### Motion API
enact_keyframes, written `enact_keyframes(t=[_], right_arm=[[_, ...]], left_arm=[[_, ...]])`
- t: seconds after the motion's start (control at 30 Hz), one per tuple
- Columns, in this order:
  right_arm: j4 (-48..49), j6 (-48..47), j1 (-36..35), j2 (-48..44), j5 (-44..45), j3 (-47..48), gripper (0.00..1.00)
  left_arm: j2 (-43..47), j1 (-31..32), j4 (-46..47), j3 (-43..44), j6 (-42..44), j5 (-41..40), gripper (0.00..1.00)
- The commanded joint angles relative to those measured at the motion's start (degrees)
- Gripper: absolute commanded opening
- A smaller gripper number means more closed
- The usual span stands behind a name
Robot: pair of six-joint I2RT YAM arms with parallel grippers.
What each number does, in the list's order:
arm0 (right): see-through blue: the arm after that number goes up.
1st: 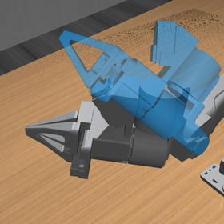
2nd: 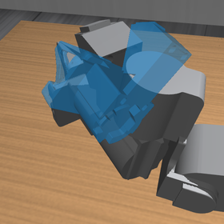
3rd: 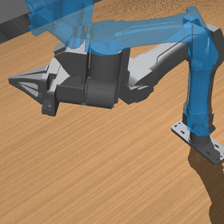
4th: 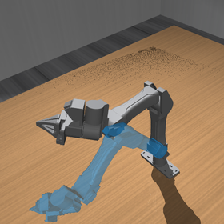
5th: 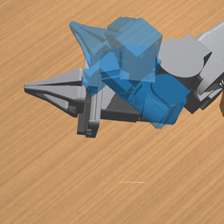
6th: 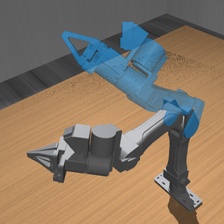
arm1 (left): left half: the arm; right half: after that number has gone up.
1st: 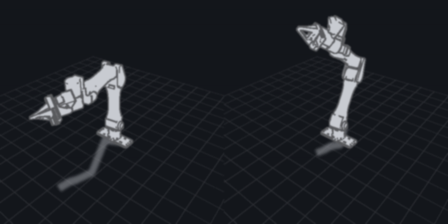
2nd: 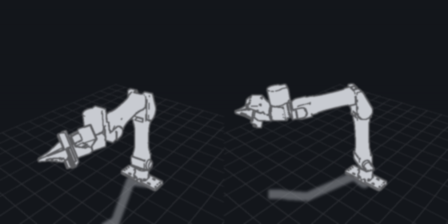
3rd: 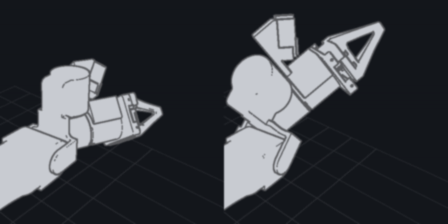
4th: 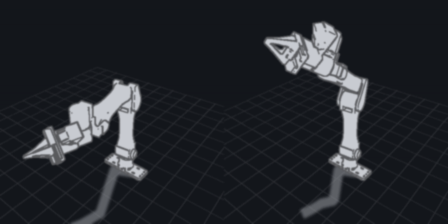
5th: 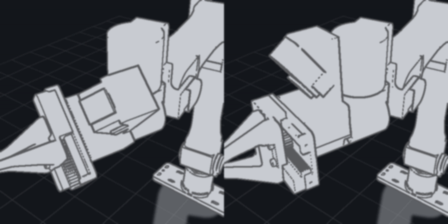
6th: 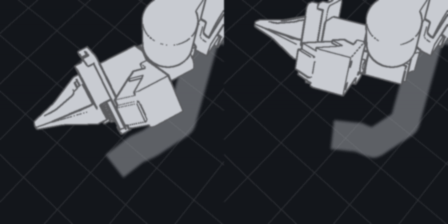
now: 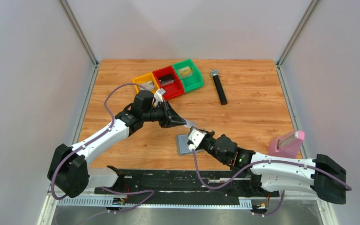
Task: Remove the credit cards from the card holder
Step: Place the credit card in the storage box.
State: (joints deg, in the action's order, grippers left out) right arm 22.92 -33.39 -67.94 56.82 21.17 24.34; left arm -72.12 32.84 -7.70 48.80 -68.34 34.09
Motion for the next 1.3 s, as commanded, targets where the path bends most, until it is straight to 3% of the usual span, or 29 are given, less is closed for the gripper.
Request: enact_keyframes(t=[0.0, 0.07, 0.2, 0.43, 0.53, 0.63, 0.77, 0.9, 1.03, 1.27], right_arm=[[0.9, 0.9, -0.5, 0.3, 1.0, 1.5, 0.11], [0.1, 2.6, -0.6, 0.0, 0.8, 1.2, 0.18], [-3.9, 7.4, -0.4, -1.6, -0.2, 1.6, 0.32], [-16.5, 26.8, 3.6, -6.1, -2.5, 6.1, 0.41], [-23.2, 36.1, 9.8, -6.8, -10.0, 9.7, 0.41], [-27.9, 42.3, 17.9, -7.4, -23.8, 12.4, 0.41], [-30.0, 44.9, 25.7, -7.6, -35.4, 15.4, 0.41], [-32.1, 43.7, 28.7, -5.2, -45.1, 18.4, 0.44], [-35.0, 39.1, 31.4, 0.7, -53.9, 22.7, 0.49], [-38.1, 34.8, 36.3, 11.3, -71.7, 31.4, 0.50]], left_arm=[[0.4, -0.4, 3.3, -0.2, 0.2, 1.4, 0.09], [0.4, -0.5, 3.1, -0.1, 1.6, 1.4, 0.00], [0.1, -0.5, 4.9, -0.4, 5.4, 2.3, 0.00], [0.2, -0.7, 5.8, -1.5, 15.1, 2.9, 0.00], [0.1, -0.7, 5.9, -1.5, 19.4, 4.4, 0.00], [-0.2, -0.7, 3.0, -0.4, 23.7, 5.8, 0.00], [0.4, -0.7, -0.1, 0.0, 28.0, 5.8, 0.00], [0.4, -0.7, -0.1, -0.3, 29.4, 7.6, 0.00], [-0.4, -0.7, -0.7, 0.5, 32.3, 11.8, 0.00], [-1.9, -0.7, -4.8, 2.8, 36.9, 19.1, 0.00]])
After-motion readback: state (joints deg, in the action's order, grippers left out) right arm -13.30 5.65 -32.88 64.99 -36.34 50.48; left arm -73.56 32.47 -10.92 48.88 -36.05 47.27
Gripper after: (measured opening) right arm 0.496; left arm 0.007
